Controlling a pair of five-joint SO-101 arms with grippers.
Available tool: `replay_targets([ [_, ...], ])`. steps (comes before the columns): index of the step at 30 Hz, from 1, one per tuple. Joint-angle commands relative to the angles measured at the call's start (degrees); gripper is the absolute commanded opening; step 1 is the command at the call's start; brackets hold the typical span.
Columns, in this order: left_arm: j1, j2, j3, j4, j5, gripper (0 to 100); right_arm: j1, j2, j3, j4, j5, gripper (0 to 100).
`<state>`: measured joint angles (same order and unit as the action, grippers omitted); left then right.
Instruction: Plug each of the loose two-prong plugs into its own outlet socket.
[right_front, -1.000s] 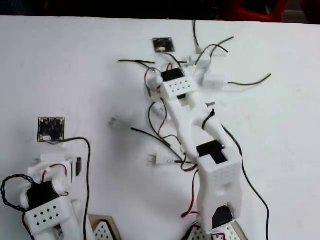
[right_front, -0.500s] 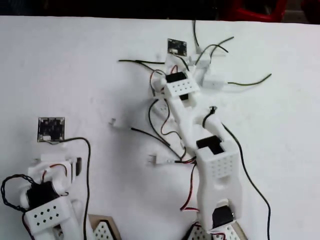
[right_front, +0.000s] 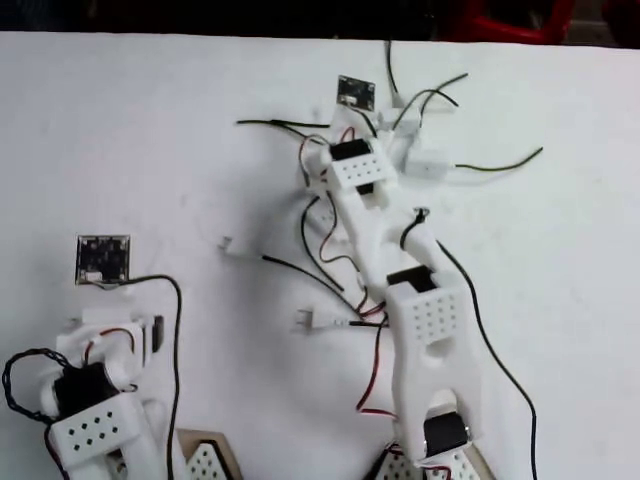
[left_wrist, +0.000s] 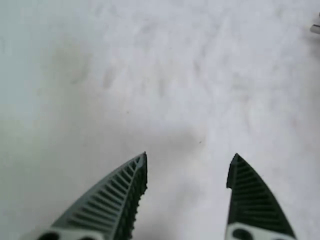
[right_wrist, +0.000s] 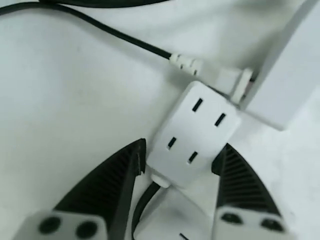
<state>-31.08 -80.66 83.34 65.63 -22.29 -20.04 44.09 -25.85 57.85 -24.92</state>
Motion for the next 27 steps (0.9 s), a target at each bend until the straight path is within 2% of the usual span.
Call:
replay_targets([
  [1, -0.22, -0.66, -0.35, -1.14, 0.26, 26, 1.45, 0.40, -5.01, 5.76, 0.09, 10.4],
  [9, -0.13, -0.66, -0.35, -1.14, 0.26, 26, -1.36, 0.40, -15.12, 18.42, 0.09, 1.9],
  [20, -0.13, -0.66, -0.35, -1.14, 0.26, 26, -7.87, 0.40, -28.22, 39.60, 6.07, 1.7],
  [27, -0.13, -0.66, -0.35, -1.14, 0.26, 26, -8.92, -6.11, -21.54, 40.66, 6.15, 1.7],
])
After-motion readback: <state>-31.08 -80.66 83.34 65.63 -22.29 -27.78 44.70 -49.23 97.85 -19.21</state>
